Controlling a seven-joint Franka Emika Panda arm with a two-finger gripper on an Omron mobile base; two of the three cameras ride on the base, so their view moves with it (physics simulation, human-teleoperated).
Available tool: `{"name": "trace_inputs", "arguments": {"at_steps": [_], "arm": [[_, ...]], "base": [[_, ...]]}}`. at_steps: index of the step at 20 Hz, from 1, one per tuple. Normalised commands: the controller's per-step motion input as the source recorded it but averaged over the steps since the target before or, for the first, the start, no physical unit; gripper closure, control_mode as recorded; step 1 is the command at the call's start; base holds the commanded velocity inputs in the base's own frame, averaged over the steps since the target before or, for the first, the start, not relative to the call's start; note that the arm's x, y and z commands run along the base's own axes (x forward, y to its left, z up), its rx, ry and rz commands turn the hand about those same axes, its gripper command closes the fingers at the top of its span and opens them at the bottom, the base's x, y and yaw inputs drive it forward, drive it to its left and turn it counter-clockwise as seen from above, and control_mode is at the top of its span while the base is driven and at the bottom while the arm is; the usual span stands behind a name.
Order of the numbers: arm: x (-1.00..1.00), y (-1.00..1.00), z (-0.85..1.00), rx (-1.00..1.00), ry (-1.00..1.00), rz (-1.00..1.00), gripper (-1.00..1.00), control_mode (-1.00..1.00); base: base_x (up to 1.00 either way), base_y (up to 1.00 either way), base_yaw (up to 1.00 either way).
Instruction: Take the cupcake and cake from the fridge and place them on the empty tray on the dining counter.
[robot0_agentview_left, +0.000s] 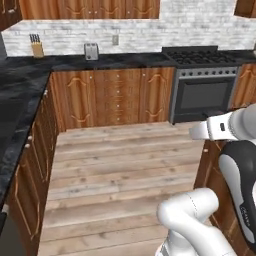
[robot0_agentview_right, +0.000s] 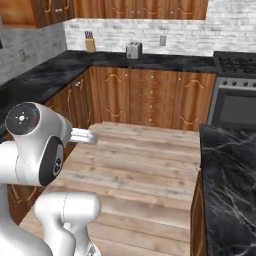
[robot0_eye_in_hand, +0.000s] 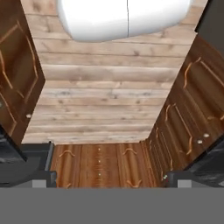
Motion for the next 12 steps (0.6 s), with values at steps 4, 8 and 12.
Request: {"name": "trace_inputs", "arguments": {"at_steps": [4,8,12], "arm": [[0.0,0.0,0.0,0.0,0.0,0.0,-1.0,1.0],[0.0,0.0,0.0,0.0,0.0,0.0,-1.0,1.0],[0.0,0.0,0.0,0.0,0.0,0.0,-1.0,1.0]], "base": [[0.95,-0.19,-0.03],[0.83,-0.08,-0.13],[0.93,-0.02,-0.12]]}}
